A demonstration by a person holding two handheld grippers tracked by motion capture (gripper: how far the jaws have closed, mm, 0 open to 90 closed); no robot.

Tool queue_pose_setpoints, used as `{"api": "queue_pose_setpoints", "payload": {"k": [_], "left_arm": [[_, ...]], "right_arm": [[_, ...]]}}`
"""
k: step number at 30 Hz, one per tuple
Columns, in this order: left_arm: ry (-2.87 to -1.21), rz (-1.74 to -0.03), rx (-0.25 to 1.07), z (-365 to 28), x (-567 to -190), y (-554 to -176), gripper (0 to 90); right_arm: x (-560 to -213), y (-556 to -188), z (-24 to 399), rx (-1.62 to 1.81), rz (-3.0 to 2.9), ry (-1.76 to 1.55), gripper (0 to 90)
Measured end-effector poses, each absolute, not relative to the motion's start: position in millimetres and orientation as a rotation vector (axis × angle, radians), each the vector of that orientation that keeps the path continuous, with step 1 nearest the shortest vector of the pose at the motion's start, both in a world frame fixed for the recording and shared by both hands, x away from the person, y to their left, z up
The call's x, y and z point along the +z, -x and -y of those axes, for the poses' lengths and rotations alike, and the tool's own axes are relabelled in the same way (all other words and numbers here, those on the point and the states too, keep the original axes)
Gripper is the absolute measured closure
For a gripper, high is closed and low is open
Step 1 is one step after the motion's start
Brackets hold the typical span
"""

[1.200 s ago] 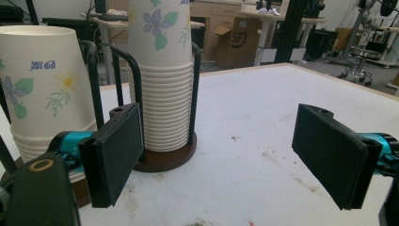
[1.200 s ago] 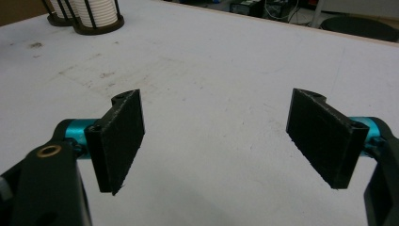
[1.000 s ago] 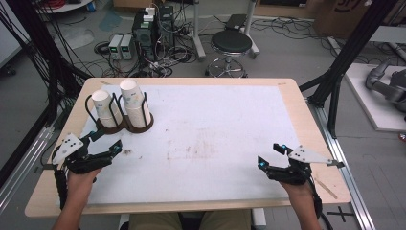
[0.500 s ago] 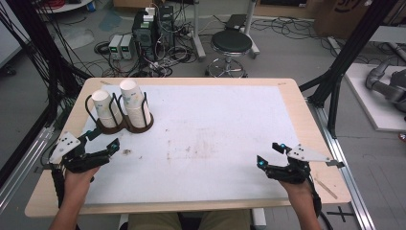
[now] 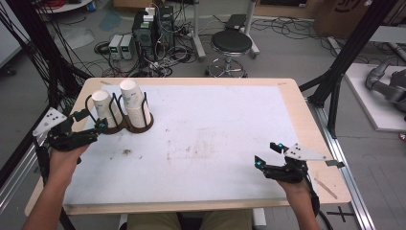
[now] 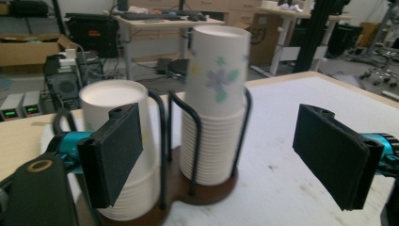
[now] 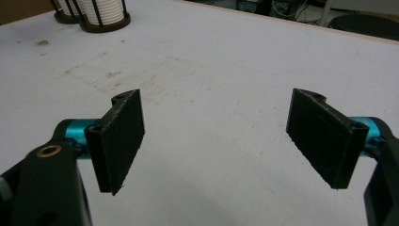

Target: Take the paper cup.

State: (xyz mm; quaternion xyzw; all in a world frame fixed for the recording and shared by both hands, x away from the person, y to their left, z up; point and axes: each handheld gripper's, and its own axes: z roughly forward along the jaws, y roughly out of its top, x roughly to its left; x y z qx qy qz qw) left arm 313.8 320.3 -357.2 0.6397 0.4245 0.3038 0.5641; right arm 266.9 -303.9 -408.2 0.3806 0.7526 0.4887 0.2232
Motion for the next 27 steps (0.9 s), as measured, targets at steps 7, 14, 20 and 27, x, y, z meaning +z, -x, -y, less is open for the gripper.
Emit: {"api": "queue_pose_setpoints", "payload": {"k": [7,14,20,27], "left_arm": [[-1.542,-1.059,0.71,-328,-346,-343,16.2],[-1.583,-1.118,0.739,-328,-339,-380,16.3],[-1.602,-1.183,0.741,-330,-338,-400,16.3],[-1.624,-1.251,0.739,-331,-344,-416,16.4]], "right_arm": [[-408,-266,303,1.349,-2.08,-1.049,20.4],[-409,-267,302,1.346,-2.088,-1.048,20.4],[-409,-266,303,1.345,-2.088,-1.056,20.4],[-409,-263,306,1.341,-2.088,-1.059,20.4]]}}
